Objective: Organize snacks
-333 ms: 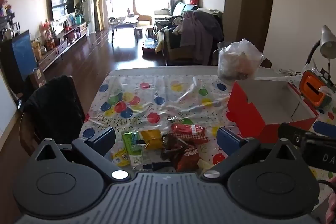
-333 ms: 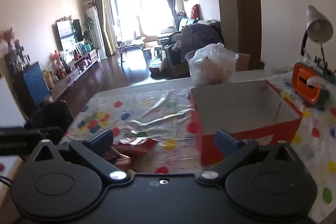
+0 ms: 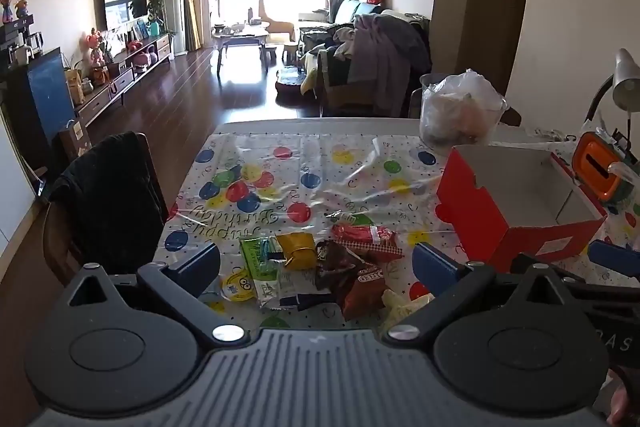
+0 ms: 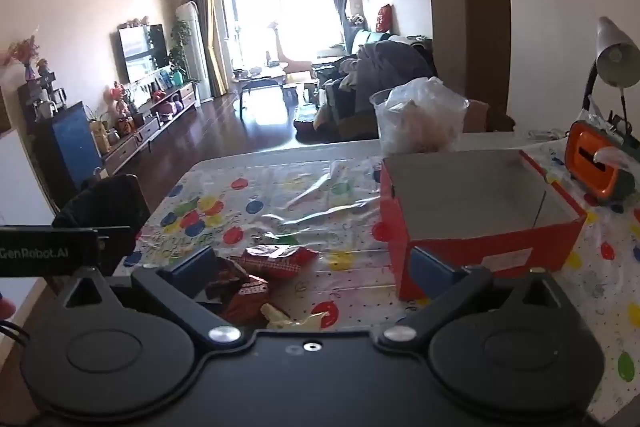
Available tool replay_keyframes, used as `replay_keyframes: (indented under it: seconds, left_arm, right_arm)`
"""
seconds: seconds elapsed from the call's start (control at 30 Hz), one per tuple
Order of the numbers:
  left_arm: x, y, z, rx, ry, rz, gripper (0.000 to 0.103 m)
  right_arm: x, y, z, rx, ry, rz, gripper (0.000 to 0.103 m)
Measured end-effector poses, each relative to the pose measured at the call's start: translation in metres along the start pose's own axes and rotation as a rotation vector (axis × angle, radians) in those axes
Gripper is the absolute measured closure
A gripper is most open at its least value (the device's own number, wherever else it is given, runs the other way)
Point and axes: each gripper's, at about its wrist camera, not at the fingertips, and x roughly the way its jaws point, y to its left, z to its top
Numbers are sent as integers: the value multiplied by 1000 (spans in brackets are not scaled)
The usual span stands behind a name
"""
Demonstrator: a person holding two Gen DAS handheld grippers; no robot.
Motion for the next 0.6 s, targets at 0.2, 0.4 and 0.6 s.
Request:
replay_keyframes:
  seconds: [0.2, 0.4, 0.6]
  left_arm:
    - [-4, 1, -4, -1, 9, 1, 0]
    - [-6, 0, -8, 5, 19, -6, 0]
    - [-6, -1, -9, 3, 31, -13, 0]
  right_arm:
    - [-7, -5, -8, 47, 13, 21, 0]
    - [-5, -3, -12, 53, 35, 13, 0]
    - [-7, -4, -13, 66, 54, 12, 0]
